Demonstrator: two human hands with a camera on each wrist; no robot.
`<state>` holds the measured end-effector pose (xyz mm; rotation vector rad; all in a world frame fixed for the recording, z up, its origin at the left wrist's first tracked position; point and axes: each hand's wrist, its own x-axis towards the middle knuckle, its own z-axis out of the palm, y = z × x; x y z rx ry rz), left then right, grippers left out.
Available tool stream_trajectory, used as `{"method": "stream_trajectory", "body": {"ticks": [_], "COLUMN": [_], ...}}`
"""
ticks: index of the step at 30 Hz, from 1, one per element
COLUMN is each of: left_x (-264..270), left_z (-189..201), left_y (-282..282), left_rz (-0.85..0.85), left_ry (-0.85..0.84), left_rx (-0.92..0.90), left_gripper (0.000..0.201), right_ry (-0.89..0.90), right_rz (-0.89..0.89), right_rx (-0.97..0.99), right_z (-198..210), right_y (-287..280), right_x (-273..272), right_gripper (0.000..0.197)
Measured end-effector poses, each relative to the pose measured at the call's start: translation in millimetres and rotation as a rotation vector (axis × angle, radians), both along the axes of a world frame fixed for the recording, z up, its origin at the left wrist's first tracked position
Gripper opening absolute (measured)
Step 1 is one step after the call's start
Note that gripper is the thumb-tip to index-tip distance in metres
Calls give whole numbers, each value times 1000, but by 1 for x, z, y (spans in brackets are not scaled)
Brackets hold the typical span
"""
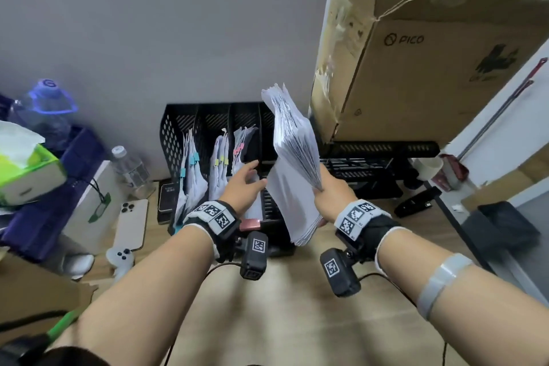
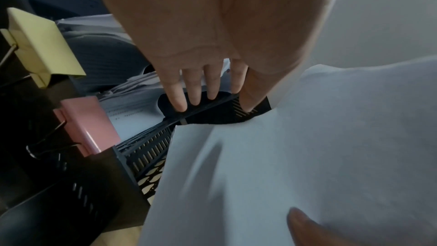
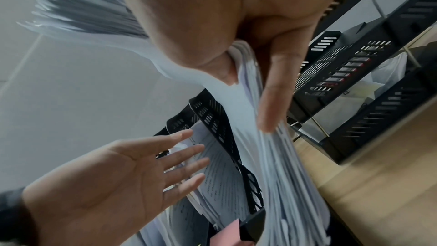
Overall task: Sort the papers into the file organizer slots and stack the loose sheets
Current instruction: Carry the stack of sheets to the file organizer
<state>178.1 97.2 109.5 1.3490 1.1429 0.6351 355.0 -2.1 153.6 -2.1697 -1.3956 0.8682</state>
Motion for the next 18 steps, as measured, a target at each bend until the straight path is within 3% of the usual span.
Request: {"method": "stream_trajectory", "body": {"ticks": [6, 10, 13, 18], "left_x": [-11, -21, -28, -35], "left_z": [-1, 0, 1, -1], "left_y": [13, 19, 22, 24], "left_rz": [-6, -3, -9, -30], "left_ry": [-106, -138, -150, -171], "left_rx": [-64, -95, -114, -123], "left_gripper": [57, 53, 51, 46], "right_ry": [-157, -174, -124, 144], "right_rz": [-120, -242, -328, -480], "right_rx": [-24, -1, 17, -52], "right_z": [-15, -32, -43, -60], "right_y": [41, 68, 81, 81], "right_x": [-27, -41, -49, -60], "right_gripper": [67, 54, 41, 39]}}
